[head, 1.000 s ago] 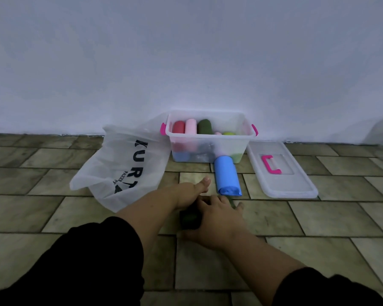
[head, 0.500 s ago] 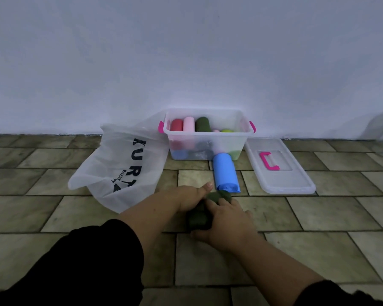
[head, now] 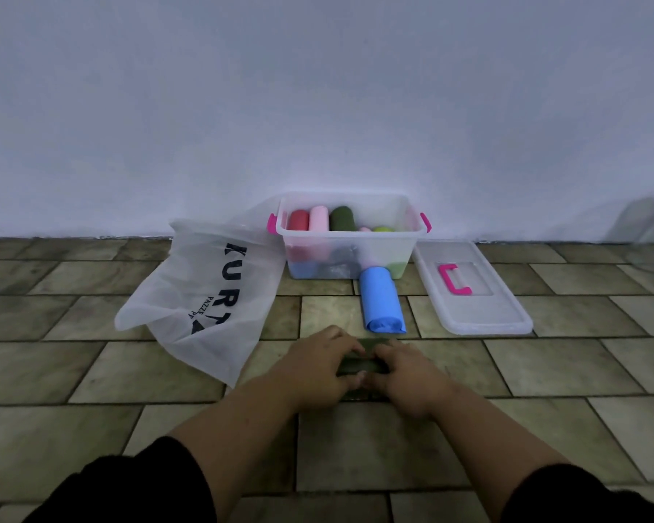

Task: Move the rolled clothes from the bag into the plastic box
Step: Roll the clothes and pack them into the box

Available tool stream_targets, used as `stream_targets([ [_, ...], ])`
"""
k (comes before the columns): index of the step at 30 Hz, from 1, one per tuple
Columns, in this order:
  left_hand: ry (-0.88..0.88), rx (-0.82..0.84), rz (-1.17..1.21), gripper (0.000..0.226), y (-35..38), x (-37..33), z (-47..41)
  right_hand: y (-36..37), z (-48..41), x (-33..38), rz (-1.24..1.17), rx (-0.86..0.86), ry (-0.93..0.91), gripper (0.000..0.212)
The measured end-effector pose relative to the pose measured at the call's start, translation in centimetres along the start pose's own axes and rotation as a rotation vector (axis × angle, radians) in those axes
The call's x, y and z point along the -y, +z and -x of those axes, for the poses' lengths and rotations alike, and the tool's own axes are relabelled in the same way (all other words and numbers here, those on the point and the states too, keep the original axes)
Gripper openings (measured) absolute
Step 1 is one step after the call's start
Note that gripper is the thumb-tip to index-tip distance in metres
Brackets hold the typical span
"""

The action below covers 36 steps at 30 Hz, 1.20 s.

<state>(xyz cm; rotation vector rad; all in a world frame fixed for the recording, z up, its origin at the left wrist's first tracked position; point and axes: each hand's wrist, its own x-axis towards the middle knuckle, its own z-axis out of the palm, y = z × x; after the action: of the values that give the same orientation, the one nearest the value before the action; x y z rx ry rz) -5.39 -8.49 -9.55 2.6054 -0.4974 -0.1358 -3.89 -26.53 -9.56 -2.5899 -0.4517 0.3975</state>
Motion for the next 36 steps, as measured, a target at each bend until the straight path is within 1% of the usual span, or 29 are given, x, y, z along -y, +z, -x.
stream_targets([
  [1,0.021,-0.018,-0.021,0.043,0.3,0.1,0.1,0.1,-0.2,-0.1,0.028,0.003,0.009,0.022],
  [3,0.006,-0.047,-0.021,0.039,0.6,0.3,0.1,0.4,-0.3,-0.2,0.093,-0.013,0.021,0.027],
  [5,-0.047,-0.038,-0.006,0.034,0.7,0.5,-0.3,0.7,-0.1,-0.3,0.112,-0.114,0.000,0.035],
  [7,-0.152,0.000,0.060,0.027,0.4,0.5,-0.9,0.9,0.3,-0.5,0.118,-0.232,-0.063,0.043],
  [8,-0.195,0.012,0.074,0.025,0.2,0.5,-1.1,1.1,0.6,-0.7,0.142,-0.256,-0.090,0.045],
  [9,-0.205,0.000,0.032,0.025,0.0,0.5,-1.2,1.3,0.9,-0.9,0.174,-0.261,-0.102,0.048],
  [11,-0.185,-0.102,-0.139,0.029,-0.1,0.8,-1.2,1.4,1.0,-1.1,0.223,-0.275,-0.096,0.050],
  [12,-0.189,-0.180,-0.177,0.030,-0.1,0.8,-1.0,1.4,0.9,-1.2,0.236,-0.285,-0.087,0.050],
  [13,-0.218,-0.259,-0.152,0.030,-0.1,0.7,-0.8,1.3,0.7,-1.1,0.244,-0.286,-0.077,0.049],
  [14,-0.285,-0.326,-0.055,0.030,-0.1,0.5,-0.6,1.1,0.6,-1.0,0.249,-0.278,-0.065,0.048],
  [15,-0.390,-0.371,0.104,0.033,-0.3,0.1,-0.5,1.0,0.4,-0.8,0.249,-0.261,-0.041,0.046],
  [16,-0.521,-0.390,0.315,0.039,-0.4,-0.4,-0.5,0.8,0.2,-0.7,0.246,-0.238,-0.004,0.045],
  [18,-0.792,-0.344,0.796,0.054,-0.4,-1.5,-0.5,0.5,-0.2,-0.4,0.209,-0.184,0.095,0.043],
  [19,-0.886,-0.295,1.007,0.057,-0.1,-2.2,-0.5,0.4,-0.2,-0.1,0.156,-0.164,0.138,0.039],
  [20,-0.935,-0.231,1.181,0.055,0.2,-2.9,-0.4,0.3,-0.3,0.2,0.086,-0.141,0.168,0.032],
  [21,-0.940,-0.187,1.313,0.051,0.5,-3.4,-0.4,0.4,-0.2,0.6,0.019,-0.113,0.186,0.025],
  [23,-0.905,-0.203,1.440,0.045,1.3,-3.7,-0.8,0.5,0.0,1.1,-0.069,-0.071,0.191,0.024],
  [26,-0.885,-0.316,1.471,0.047,1.8,-3.6,-1.6,0.5,0.7,1.5,-0.139,-0.064,0.168,0.023],
  [30,-0.837,-0.427,1.453,0.045,2.2,-3.4,-1.5,-0.1,1.4,2.1,-0.313,-0.011,0.105,0.018],
  [32,-0.770,-0.415,1.481,0.039,1.9,-3.6,-1.5,-0.7,1.3,2.4,-0.419,0.024,0.115,0.015],
  [34,-0.664,-0.406,1.530,0.035,0.9,-4.1,-1.6,-1.4,1.0,2.5,-0.598,0.050,0.134,0.022],
  [35,-0.590,-0.426,1.505,0.037,0.3,-4.1,-1.8,-1.8,0.7,2.5,-0.707,0.055,0.124,0.025],
  [36,-0.504,-0.456,1.414,0.042,-0.5,-4.0,-2.3,-2.3,0.3,2.5,-0.806,0.046,0.095,0.025],
])
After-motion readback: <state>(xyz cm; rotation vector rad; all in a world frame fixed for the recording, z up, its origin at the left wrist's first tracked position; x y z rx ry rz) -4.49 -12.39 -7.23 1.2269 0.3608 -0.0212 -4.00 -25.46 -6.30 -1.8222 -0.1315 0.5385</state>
